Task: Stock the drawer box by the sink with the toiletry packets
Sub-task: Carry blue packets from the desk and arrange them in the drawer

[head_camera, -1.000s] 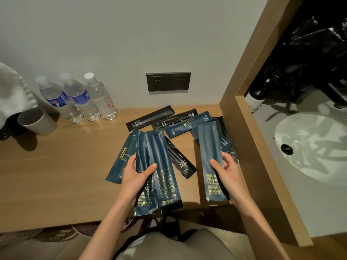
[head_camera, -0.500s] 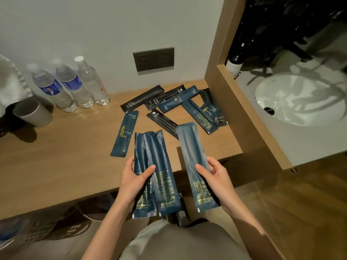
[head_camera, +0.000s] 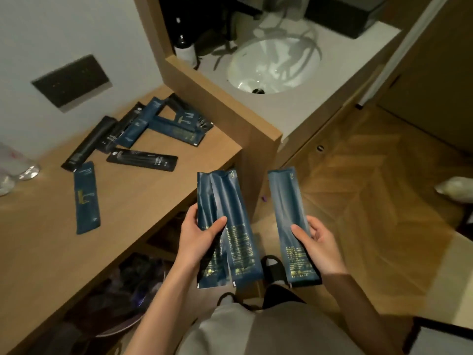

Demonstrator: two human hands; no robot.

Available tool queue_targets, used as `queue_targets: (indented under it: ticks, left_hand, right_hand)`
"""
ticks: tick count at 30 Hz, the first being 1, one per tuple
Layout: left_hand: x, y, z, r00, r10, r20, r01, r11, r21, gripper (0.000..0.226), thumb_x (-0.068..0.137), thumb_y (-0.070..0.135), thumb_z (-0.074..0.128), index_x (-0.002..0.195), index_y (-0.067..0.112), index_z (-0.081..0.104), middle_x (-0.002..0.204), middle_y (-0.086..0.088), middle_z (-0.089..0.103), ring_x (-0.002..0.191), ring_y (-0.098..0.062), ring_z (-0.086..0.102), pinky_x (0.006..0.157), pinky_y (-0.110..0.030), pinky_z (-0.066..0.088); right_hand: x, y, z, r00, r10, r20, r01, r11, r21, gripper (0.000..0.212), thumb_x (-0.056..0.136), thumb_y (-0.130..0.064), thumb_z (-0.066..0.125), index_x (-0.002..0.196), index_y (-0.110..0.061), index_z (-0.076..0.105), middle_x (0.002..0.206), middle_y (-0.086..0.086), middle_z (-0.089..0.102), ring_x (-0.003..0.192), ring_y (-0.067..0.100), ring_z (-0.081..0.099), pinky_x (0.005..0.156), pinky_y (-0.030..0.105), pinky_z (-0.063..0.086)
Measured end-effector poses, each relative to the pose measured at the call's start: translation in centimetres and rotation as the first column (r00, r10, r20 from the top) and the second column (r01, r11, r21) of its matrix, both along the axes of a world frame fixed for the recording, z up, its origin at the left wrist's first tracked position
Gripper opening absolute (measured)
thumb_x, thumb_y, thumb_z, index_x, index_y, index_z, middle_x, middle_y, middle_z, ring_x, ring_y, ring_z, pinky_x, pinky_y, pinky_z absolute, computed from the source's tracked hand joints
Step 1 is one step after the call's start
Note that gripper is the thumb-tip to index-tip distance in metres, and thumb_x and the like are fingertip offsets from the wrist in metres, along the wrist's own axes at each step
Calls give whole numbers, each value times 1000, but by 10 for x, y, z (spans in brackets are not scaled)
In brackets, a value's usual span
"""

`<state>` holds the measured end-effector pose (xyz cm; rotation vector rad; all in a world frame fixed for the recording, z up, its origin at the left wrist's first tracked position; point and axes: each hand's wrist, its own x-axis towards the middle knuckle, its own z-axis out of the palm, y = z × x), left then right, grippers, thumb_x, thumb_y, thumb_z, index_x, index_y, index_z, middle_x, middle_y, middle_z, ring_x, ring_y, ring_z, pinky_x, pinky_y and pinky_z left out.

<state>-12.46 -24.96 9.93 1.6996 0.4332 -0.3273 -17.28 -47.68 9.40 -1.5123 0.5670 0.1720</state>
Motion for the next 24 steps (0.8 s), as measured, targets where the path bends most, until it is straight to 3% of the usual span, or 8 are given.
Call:
queue_targets:
  ticks: [3, 8, 12, 18, 24]
  left_hand:
    - [24, -51, 7, 991, -117, 58, 117, 993, 9, 51, 78, 20, 75, 120, 28, 47, 105, 13, 61, 95, -3, 60, 73, -18, 47]
    - [62, -158, 3, 965, -243, 103, 243, 970, 6, 52, 78, 21, 76, 122, 25, 48, 107, 12, 61, 95, -4, 61, 76, -22, 50]
    - [89, -251, -3, 959, -264, 103, 268, 963, -20, 57, 77, 20, 77, 126, 19, 49, 111, 3, 64, 98, -11, 64, 86, -34, 53]
    - [133, -367, 2, 952, -280, 124, 288, 956, -54, 49, 80, 16, 74, 122, 18, 51, 104, 6, 64, 93, -10, 65, 74, -25, 53]
    - [190, -427, 7, 964, -234, 123, 243, 968, -67, 51, 80, 15, 74, 123, 24, 48, 105, 8, 64, 92, -8, 65, 71, -24, 52]
  right_hand:
    - [-4, -45, -6, 993, -119, 14, 119, 993, -11, 22, 91, -8, 60, 113, -7, 60, 103, 11, 71, 91, 26, 68, 74, 30, 55]
    - [8, -142, -13, 970, -234, 57, 237, 970, -47, 15, 91, -6, 60, 101, -17, 60, 97, 4, 70, 80, 10, 68, 72, 22, 54]
    - [24, -235, -9, 956, -279, 87, 285, 956, -68, 20, 90, -5, 60, 94, -24, 60, 92, -2, 70, 72, -1, 68, 66, 16, 54]
    - [64, -351, 6, 941, -324, 98, 331, 941, -64, 17, 92, -7, 60, 93, -24, 62, 77, -9, 74, 68, 2, 69, 59, 17, 53]
    - [139, -421, 12, 962, -267, 59, 271, 960, -64, 15, 92, -19, 61, 105, -26, 61, 96, -6, 74, 78, 10, 72, 62, 23, 53]
